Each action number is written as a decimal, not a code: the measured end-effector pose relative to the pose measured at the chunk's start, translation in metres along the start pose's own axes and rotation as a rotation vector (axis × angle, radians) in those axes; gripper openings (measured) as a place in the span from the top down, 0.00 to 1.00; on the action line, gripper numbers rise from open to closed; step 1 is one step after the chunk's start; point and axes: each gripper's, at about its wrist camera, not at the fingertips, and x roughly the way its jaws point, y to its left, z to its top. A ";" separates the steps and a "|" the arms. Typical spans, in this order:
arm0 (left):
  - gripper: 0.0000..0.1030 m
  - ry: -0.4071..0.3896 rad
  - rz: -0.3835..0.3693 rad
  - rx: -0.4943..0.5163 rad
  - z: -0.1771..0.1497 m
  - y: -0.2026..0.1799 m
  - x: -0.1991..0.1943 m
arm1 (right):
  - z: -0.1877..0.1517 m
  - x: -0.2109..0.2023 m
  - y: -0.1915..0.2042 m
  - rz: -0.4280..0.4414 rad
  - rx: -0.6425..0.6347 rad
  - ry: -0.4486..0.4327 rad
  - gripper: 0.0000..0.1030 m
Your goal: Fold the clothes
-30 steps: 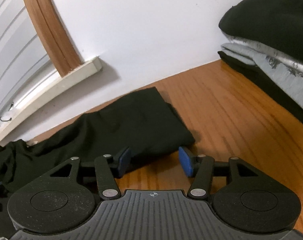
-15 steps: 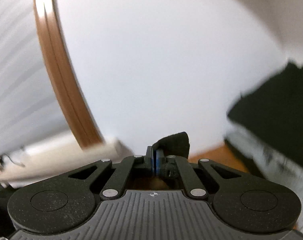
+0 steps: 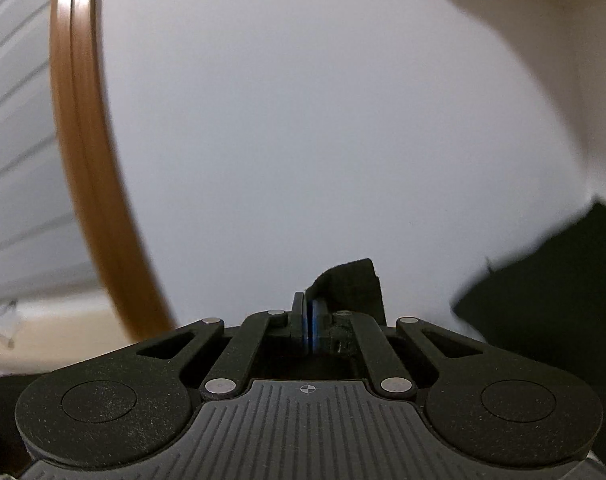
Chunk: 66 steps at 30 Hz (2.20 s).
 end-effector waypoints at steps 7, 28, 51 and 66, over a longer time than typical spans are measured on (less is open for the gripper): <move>0.97 -0.008 -0.102 0.028 0.017 -0.030 -0.004 | 0.037 -0.032 0.005 -0.052 -0.019 -0.203 0.97; 0.58 0.288 -0.081 -0.080 -0.072 -0.010 0.094 | -0.155 0.026 0.019 0.131 -0.103 0.344 0.59; 0.41 0.297 -0.003 -0.137 -0.103 -0.041 0.083 | -0.175 0.028 0.014 0.112 -0.253 0.386 0.53; 0.38 0.192 0.038 -0.236 -0.083 0.008 0.015 | -0.175 0.024 0.007 0.106 -0.247 0.384 0.52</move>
